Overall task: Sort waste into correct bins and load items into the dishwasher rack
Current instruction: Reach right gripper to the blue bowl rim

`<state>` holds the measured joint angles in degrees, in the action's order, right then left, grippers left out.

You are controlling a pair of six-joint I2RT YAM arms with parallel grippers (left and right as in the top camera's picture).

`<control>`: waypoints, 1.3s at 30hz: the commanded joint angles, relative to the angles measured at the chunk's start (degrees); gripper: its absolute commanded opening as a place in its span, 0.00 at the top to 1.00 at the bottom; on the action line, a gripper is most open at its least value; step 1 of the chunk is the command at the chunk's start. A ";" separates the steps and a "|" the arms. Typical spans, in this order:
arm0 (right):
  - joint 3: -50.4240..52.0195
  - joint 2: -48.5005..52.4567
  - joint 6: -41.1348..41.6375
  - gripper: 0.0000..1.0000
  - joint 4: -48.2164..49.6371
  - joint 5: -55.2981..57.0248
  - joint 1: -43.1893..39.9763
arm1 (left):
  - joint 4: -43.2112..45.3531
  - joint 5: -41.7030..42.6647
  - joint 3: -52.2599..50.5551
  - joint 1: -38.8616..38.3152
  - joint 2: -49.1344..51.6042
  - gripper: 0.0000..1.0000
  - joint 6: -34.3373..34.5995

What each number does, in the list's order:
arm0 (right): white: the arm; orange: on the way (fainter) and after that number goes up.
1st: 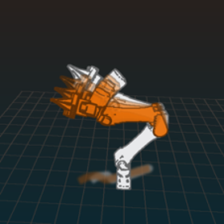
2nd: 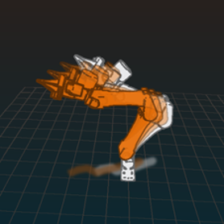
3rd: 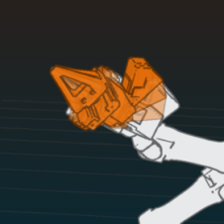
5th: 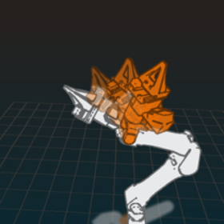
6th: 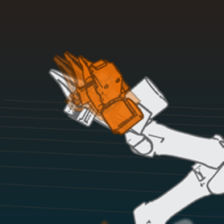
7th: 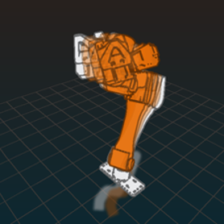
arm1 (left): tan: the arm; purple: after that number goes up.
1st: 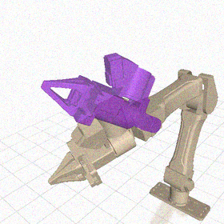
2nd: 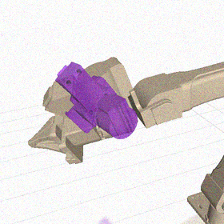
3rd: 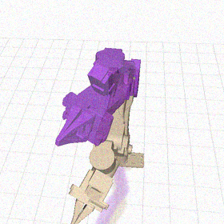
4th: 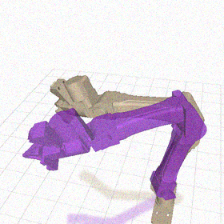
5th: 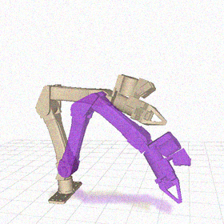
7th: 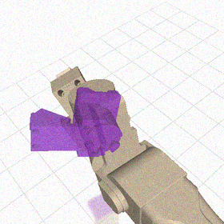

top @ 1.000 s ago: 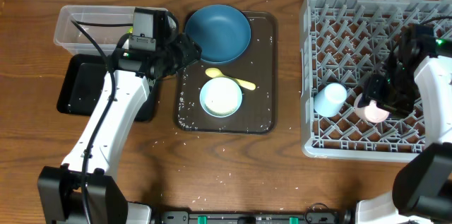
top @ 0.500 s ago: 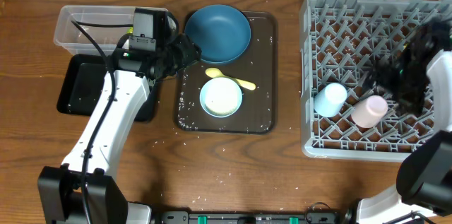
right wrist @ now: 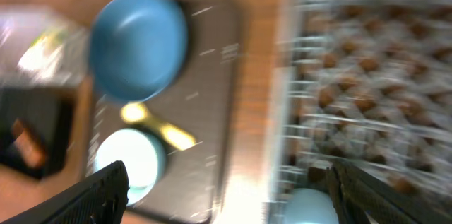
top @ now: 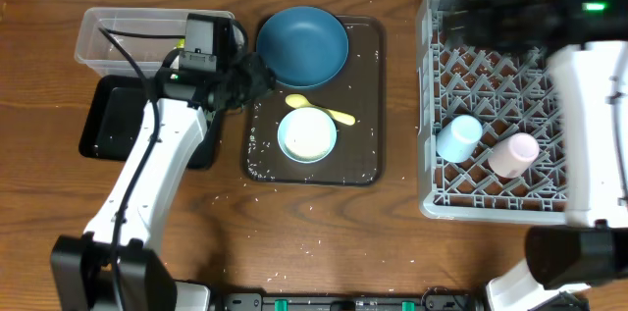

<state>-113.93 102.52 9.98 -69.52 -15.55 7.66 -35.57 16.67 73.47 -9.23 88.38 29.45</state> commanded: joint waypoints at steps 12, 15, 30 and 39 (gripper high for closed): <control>-0.35 16.48 3.93 0.16 9.70 0.76 15.63 | -7.45 -12.02 0.52 -0.13 -12.74 0.53 -2.93; -0.35 19.10 5.73 0.17 13.22 1.57 16.02 | -8.96 -12.02 0.52 -0.13 -12.72 0.53 -3.32; -0.35 30.18 13.81 0.37 25.94 8.70 16.39 | -11.56 -13.16 0.48 -0.11 -12.72 0.53 -3.30; -0.35 35.30 13.79 0.67 28.00 8.68 16.41 | -11.52 -19.15 0.46 -0.11 -12.35 0.53 -3.28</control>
<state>-113.89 136.27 23.35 -42.11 -7.46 23.33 -46.92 0.62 73.58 -9.23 75.57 26.94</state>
